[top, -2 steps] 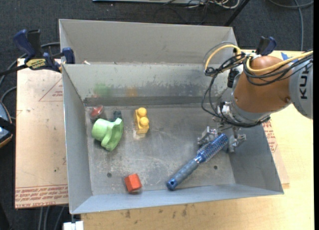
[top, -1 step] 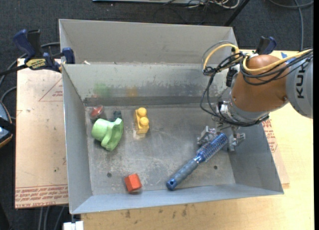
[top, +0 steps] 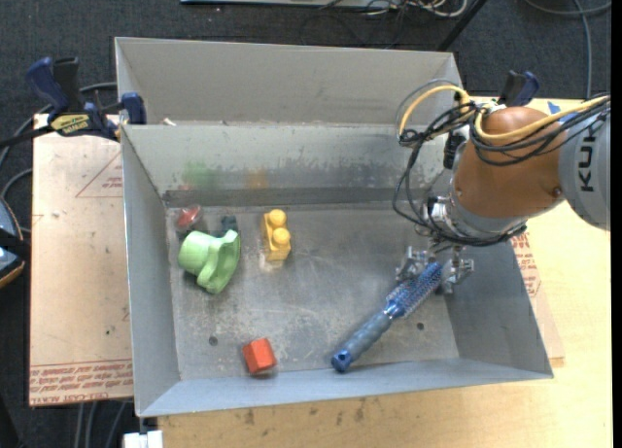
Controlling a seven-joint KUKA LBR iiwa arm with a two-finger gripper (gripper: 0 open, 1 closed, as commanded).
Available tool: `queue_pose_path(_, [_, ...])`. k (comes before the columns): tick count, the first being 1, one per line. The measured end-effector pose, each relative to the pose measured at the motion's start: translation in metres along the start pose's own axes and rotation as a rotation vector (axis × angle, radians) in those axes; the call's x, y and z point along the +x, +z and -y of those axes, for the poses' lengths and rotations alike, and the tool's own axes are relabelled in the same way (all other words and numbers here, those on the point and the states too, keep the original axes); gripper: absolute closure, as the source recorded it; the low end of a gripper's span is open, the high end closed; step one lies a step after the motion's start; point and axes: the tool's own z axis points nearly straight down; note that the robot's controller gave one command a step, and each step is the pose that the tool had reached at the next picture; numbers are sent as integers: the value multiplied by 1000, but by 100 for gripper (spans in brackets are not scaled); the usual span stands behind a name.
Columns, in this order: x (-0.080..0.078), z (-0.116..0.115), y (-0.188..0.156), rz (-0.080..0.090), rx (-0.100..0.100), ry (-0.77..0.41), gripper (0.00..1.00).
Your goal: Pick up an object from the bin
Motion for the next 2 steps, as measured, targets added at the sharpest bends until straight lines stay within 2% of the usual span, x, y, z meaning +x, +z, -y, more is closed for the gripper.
queue_pose_path(1, [-2, 1, -36, -4, 0, 4, 100])
queue_pose_path(2, [-4, 3, -54, -4, -2, 7, 100])
